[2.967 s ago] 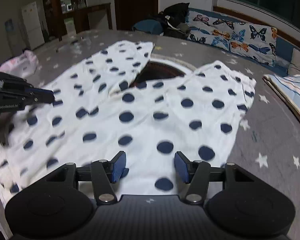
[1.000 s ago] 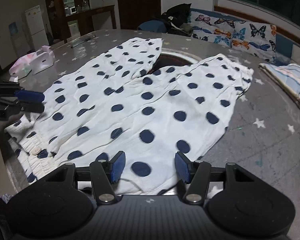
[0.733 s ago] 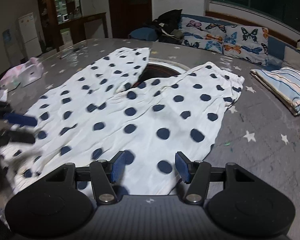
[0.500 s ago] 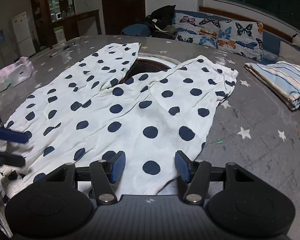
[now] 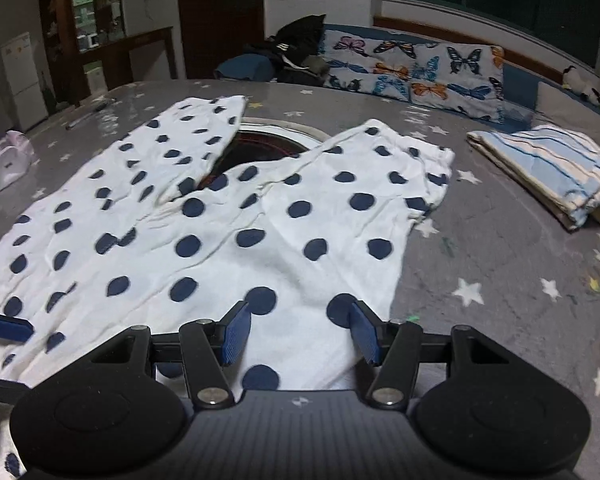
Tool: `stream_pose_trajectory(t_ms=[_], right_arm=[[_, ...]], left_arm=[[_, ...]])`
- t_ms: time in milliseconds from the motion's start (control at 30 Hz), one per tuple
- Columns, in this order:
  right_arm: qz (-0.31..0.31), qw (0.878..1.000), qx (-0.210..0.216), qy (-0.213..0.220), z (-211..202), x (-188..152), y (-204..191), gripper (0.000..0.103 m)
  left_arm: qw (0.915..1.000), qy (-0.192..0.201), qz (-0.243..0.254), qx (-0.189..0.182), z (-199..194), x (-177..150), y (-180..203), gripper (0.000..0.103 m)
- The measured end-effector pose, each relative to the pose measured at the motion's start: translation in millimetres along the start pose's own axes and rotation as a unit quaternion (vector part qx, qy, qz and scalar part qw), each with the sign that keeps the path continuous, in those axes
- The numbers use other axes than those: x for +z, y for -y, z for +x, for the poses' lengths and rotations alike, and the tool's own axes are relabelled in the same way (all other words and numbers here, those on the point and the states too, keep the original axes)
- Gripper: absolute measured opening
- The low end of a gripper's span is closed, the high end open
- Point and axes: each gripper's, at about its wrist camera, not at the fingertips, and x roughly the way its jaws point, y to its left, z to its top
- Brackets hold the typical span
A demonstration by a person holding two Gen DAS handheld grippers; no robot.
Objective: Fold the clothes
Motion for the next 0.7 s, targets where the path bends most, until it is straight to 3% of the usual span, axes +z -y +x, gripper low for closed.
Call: stream_pose_trajectory(t_ms=[133, 333, 500, 600, 700], right_arm=[[0.001, 1.0, 0.001, 0.007, -5.8, -2.6, -1.5, 0.057], [-0.008, 1.0, 0.002, 0.008, -11.0, -10.3, -5.4, 0.07], [-0.013, 1.0, -0.002, 0.009, -17.1, -15.8, -5.3, 0.072], [-0.017, 1.0, 0.0, 0.008, -20.1, -19.3, -5.5, 0.081], [-0.015, 1.0, 0.001, 0.003, -17.4, -24.5, -2.9, 0.082]], left_arm=[[1.0, 0.0, -0.002, 0.004, 1.6, 1.0, 0.5, 0.06], [0.9999, 0.001, 0.005, 0.013, 1.1, 2.8, 4.4, 0.071], [0.9995, 0.016, 0.028, 0.004, -5.9, 8.1, 18.2, 0.086], [0.9989, 0.02, 0.041, -0.01, -5.1, 11.7, 29.8, 0.089], [0.9978, 0.021, 0.059, -0.021, -2.1, 13.9, 43.2, 0.089]])
